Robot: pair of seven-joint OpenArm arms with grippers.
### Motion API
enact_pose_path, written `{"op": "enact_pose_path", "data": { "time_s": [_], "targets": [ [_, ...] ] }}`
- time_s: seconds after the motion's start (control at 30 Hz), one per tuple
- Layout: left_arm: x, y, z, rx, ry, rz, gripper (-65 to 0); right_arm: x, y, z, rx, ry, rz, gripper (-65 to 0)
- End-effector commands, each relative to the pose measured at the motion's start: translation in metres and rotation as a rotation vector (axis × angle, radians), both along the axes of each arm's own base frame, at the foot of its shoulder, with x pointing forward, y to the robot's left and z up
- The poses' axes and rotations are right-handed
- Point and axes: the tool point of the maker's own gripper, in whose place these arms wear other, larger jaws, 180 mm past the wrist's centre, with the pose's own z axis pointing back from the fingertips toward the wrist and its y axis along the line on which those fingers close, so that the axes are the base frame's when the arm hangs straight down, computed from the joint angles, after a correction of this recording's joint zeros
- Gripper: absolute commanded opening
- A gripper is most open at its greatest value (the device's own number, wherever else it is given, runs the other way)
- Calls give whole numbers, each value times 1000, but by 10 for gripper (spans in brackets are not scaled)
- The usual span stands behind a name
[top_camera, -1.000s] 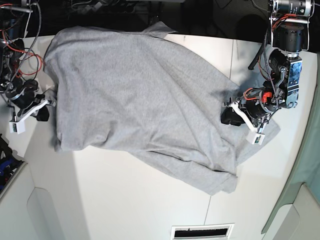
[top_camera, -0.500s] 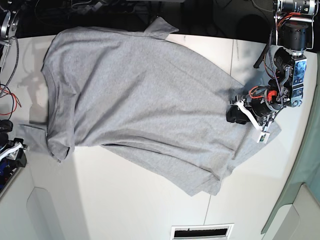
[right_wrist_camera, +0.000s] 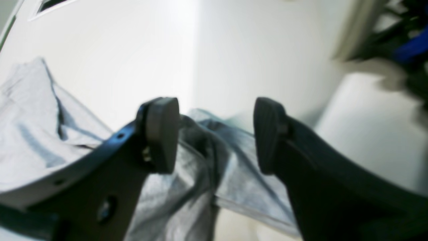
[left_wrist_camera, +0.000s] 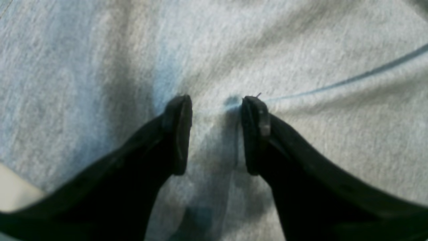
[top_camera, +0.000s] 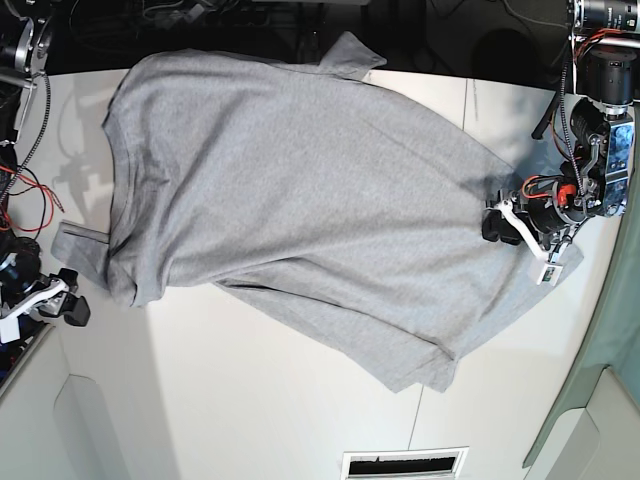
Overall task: Layout the t-shirt on the table in an organized manner, then fold the t-shirt properly
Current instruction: 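Grasp the shirt hem with the right gripper while the left gripper holds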
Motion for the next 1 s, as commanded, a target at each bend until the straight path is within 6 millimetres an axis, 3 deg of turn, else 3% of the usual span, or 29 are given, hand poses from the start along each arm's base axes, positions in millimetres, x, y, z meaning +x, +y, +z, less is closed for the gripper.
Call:
{"op": "enact_pose_path", "data": {
  "time_s": [0.0, 0.13, 0.3, 0.37, 0.43, 0.53, 0.57, 0.7, 0.83, 0.97],
  "targets": [
    [-5, 18, -1, 61, 41, 13, -367, 14, 5, 20, 11, -68, 6, -301],
    [-6, 23, 0, 67, 46, 14, -367, 17, 60, 4, 47, -62, 90, -301],
    [-8, 18, 0, 41, 51, 5, -367, 10, 146, -26, -103, -31, 319, -319],
    [-8, 18, 0, 40, 51, 3, -367, 1, 174, -40, -169, -1, 413, -351],
    [-5, 17, 2, 40, 44, 4, -367, -9, 194, -50, -218, 20, 493, -423],
    [1, 18, 6, 41, 21, 5, -388, -18, 205, -61, -293, 41, 562, -631],
    [3, 18, 7, 41, 17, 5, -427, -19, 205, -63, -317, 45, 576, -650],
    [13, 22, 13, 48, -21, 44, -649, -31, 200, -76, -339, 144, 592, -650],
    [29, 19, 20, 72, -60, 51, -650, -47, 199, -85, -298, 248, 601, -650],
    [46, 1, 25, 51, -82, 42, -650, -65, 188, -96, -267, 280, 590, -650]
  ]
}}
